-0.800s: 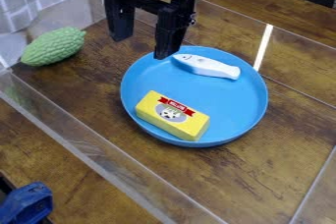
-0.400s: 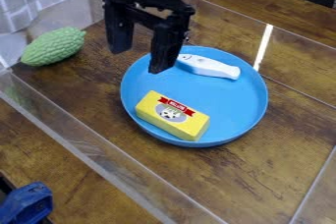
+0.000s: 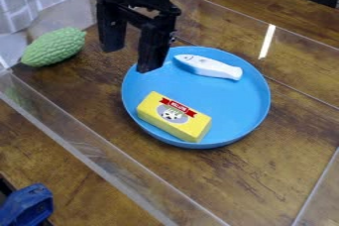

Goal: Put the green object in the blue tray

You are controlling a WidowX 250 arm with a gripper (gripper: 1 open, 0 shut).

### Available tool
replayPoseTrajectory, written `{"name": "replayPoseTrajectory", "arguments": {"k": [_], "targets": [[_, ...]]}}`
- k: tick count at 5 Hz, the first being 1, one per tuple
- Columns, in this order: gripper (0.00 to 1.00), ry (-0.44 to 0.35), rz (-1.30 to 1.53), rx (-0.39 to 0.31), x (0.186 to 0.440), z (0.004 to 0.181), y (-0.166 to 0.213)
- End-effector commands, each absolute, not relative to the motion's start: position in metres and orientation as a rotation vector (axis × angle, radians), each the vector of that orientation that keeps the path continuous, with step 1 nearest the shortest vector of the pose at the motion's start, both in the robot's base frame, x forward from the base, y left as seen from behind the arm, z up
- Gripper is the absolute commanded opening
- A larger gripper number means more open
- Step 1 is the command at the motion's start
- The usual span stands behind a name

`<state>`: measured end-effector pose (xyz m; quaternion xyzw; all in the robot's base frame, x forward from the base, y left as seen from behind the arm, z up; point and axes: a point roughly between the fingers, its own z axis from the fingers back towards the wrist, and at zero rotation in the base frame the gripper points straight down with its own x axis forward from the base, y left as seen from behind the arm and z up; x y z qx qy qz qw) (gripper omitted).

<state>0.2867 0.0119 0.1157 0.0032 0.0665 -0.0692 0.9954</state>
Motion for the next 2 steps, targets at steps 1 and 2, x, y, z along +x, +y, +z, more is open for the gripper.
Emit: {"name": "replayPoseTrajectory", "arguments": {"k": [1,2], "targets": [[1.00,0.123,-0.142,0.010,0.2866,0.1192,0.0214],[1.00,0.131,-0.152,0.009,0.2855,0.1168,0.0249]]}}
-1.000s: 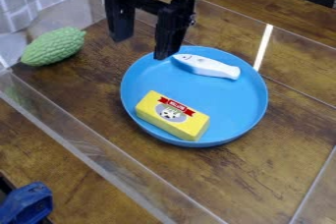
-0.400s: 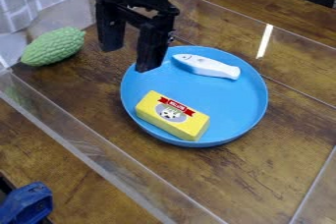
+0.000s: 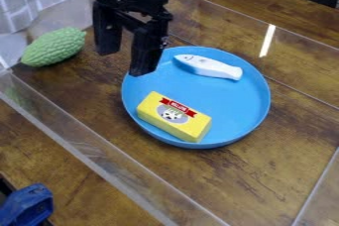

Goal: Put the green object in the blue tray

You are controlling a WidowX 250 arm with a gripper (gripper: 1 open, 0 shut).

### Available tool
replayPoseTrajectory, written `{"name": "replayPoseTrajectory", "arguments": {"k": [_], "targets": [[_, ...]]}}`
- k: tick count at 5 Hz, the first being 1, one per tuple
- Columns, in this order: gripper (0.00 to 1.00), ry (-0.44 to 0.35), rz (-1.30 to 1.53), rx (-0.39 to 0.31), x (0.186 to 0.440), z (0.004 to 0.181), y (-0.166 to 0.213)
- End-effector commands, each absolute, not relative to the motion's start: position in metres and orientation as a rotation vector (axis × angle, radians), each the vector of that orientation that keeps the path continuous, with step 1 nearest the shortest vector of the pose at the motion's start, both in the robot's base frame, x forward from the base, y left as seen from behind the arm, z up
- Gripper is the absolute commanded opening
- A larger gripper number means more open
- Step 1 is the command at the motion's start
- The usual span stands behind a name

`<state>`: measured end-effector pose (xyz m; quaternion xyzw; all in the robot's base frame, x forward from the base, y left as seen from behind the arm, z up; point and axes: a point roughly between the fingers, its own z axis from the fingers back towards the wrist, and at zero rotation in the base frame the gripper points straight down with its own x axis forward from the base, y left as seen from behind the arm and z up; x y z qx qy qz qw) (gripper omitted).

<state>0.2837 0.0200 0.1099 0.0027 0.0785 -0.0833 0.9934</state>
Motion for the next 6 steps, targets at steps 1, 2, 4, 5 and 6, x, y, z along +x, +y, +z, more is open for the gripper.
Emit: {"name": "replayPoseTrajectory", "arguments": {"k": [1,2,4,5,6], "targets": [[1.00,0.140,-0.161,0.008,0.284,0.115,0.028],[1.00,0.146,-0.171,0.008,0.283,0.113,0.033],[1.00,0.149,-0.192,0.012,0.279,0.113,0.044],[1.00,0.149,-0.213,0.015,0.279,0.110,0.048],[1.00,0.148,-0.233,0.016,0.280,0.107,0.051]]}}
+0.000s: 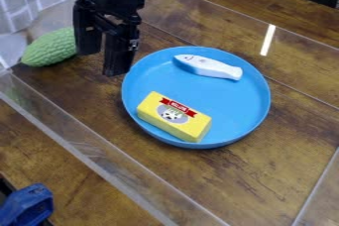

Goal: Put the green object in the blue tray

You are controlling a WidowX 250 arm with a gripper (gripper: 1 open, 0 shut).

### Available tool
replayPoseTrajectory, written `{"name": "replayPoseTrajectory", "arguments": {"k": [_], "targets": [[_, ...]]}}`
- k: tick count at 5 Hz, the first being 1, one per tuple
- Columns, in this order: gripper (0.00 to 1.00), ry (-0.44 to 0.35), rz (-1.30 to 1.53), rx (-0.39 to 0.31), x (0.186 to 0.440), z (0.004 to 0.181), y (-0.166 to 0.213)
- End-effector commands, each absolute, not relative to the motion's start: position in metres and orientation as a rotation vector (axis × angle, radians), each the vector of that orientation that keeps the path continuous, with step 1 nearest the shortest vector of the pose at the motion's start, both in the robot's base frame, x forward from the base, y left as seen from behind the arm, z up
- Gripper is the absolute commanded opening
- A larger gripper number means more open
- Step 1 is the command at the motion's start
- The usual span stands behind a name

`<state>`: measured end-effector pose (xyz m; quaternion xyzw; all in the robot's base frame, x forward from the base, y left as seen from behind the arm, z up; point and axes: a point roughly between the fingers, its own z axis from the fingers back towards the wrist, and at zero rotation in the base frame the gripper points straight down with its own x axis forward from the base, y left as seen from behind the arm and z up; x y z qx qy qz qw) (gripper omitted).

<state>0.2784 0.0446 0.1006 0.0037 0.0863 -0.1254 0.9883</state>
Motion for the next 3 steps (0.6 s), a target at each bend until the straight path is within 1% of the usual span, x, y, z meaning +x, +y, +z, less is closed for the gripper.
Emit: {"name": "replayPoseTrajectory", "arguments": {"k": [1,3], "targets": [[1.00,0.144,-0.255,0.018,0.2804,0.1041,0.0545],[1.00,0.132,-0.303,0.029,0.2823,0.0997,0.0615]]}}
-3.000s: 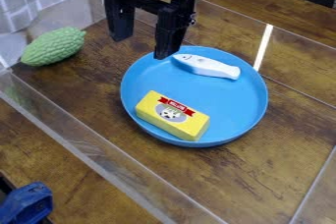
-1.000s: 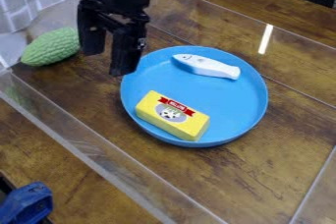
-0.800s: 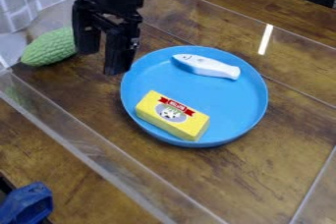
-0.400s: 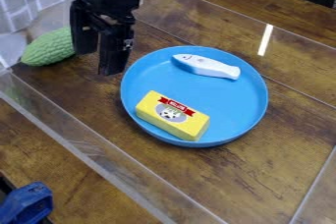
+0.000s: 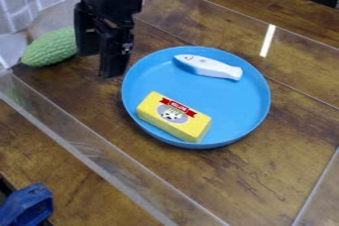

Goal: Put the green object in the blue tray

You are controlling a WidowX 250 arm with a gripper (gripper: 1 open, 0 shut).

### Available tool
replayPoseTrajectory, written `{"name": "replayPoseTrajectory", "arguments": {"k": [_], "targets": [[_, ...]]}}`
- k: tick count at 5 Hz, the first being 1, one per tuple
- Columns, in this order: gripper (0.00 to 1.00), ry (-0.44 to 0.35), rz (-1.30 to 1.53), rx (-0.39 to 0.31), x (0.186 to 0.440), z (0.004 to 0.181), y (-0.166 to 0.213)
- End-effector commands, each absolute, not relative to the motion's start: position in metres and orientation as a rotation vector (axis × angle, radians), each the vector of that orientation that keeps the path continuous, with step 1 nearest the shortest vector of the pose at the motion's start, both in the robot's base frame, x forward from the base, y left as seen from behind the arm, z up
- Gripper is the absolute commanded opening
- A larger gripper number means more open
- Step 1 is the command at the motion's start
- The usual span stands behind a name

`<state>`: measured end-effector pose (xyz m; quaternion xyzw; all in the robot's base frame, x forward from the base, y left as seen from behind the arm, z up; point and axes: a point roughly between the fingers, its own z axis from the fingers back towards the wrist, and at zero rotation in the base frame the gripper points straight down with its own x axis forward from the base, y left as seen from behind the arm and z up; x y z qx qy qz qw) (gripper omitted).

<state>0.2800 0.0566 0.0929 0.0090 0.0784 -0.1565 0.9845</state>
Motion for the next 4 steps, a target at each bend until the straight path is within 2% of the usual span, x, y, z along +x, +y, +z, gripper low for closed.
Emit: {"name": "replayPoseTrajectory", "arguments": {"k": [1,4], "targets": [[1.00,0.126,-0.323,0.037,0.283,0.098,0.066],[1.00,0.113,-0.376,0.056,0.284,0.094,0.078]]}}
